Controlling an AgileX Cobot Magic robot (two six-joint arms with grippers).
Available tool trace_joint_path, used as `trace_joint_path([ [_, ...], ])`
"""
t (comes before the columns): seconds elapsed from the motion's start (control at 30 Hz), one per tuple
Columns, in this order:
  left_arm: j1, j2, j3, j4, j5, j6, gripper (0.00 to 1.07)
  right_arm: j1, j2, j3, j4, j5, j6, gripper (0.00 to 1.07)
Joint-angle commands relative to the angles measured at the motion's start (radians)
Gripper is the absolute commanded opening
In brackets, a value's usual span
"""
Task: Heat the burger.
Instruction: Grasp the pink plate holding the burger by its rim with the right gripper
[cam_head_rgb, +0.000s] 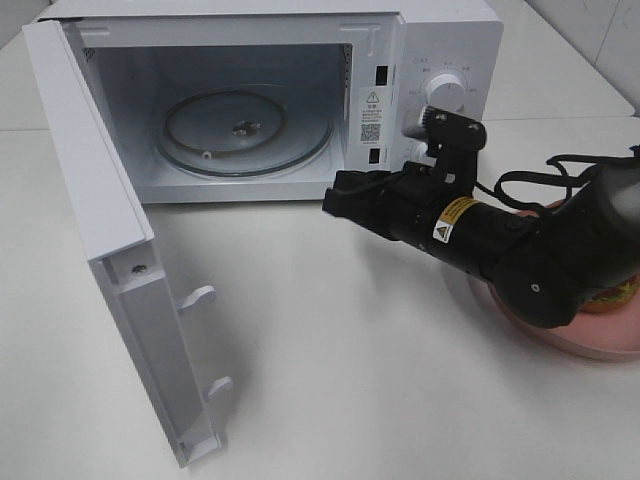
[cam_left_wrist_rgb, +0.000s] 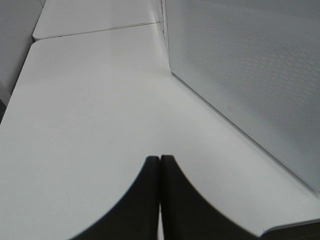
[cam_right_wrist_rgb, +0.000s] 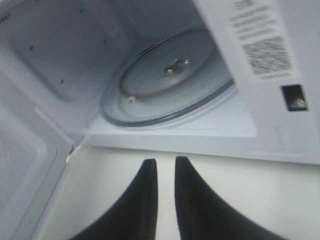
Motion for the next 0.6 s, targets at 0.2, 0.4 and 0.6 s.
trace_joint_path([
  [0.2, 0.005, -0.023, 0.003, -0.004, -0.015, -0.001, 0.00, -0.004, -0.061, 0.000, -0.167, 0.125, -0.194, 0.15],
  [0.4, 0.005, -0.023, 0.003, -0.004, -0.015, -0.001, 0.00, -0.004, -0.156, -0.012, -0.193, 0.347, -0.193, 0.17],
  [0.6, 0.005, -0.023, 0.003, -0.004, -0.015, -0.001, 0.00, -0.004, -0.268, -0.054, -0.304, 0.624, -0.142, 0.18],
])
